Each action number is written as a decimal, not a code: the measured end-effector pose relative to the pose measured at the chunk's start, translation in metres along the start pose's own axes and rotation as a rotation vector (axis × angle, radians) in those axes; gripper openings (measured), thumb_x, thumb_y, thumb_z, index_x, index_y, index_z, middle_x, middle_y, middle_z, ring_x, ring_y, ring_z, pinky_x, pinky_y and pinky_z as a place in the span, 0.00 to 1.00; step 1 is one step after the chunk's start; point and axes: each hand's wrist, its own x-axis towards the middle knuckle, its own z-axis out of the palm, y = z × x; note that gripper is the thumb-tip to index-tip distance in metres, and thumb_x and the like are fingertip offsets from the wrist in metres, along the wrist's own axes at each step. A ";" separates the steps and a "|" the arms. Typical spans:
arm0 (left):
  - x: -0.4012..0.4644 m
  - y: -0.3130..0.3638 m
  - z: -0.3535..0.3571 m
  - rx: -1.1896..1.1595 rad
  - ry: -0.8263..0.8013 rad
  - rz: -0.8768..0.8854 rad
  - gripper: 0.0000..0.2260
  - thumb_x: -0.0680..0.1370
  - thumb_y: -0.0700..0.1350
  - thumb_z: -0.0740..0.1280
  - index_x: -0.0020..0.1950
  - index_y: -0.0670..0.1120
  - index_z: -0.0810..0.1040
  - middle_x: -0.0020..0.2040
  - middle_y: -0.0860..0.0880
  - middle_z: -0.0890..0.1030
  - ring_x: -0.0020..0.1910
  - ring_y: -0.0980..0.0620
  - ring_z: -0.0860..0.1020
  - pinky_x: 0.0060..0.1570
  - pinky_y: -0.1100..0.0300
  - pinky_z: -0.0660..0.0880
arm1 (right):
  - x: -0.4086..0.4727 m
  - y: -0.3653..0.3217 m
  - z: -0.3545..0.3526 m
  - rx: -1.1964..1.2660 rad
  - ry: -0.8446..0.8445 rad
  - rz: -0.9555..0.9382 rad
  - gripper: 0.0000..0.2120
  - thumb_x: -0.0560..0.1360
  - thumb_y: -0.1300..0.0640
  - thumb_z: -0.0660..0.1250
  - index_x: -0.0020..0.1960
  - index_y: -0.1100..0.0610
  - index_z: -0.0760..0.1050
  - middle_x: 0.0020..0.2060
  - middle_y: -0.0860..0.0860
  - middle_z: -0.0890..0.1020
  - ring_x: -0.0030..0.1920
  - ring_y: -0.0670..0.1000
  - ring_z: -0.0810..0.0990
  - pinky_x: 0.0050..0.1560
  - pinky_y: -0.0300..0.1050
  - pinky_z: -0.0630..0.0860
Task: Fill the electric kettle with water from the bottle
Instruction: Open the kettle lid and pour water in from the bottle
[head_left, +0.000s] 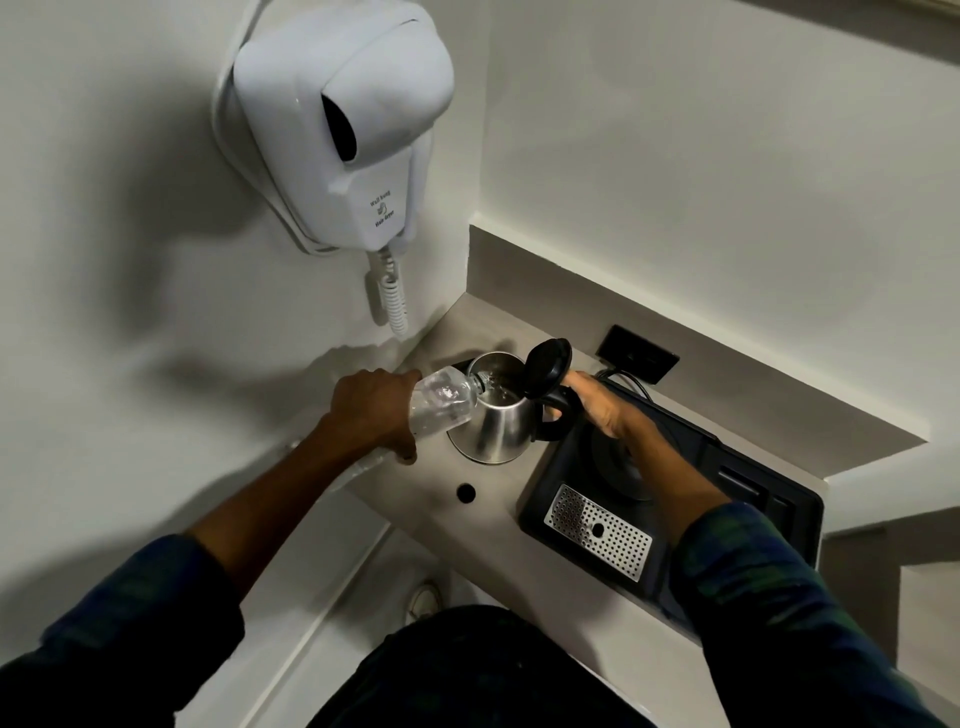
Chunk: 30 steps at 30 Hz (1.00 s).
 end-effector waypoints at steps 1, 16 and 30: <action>0.000 0.000 0.000 0.000 0.001 0.000 0.43 0.53 0.64 0.82 0.64 0.55 0.72 0.55 0.49 0.84 0.55 0.44 0.83 0.43 0.56 0.69 | 0.000 0.000 0.000 0.001 -0.001 0.000 0.44 0.69 0.28 0.64 0.60 0.69 0.81 0.58 0.71 0.85 0.54 0.59 0.84 0.71 0.62 0.76; -0.001 0.002 0.014 -0.046 0.027 0.027 0.45 0.54 0.63 0.83 0.66 0.54 0.70 0.57 0.49 0.83 0.56 0.44 0.83 0.46 0.54 0.72 | 0.003 0.005 -0.002 -0.017 0.010 -0.018 0.41 0.68 0.27 0.63 0.58 0.64 0.84 0.61 0.69 0.84 0.52 0.54 0.85 0.60 0.48 0.79; -0.002 -0.004 0.045 -0.207 0.101 0.014 0.48 0.54 0.63 0.83 0.69 0.55 0.66 0.60 0.49 0.83 0.56 0.42 0.83 0.53 0.50 0.78 | 0.008 0.009 -0.002 -0.011 0.030 -0.006 0.36 0.69 0.29 0.64 0.56 0.60 0.85 0.51 0.58 0.89 0.51 0.53 0.86 0.59 0.50 0.79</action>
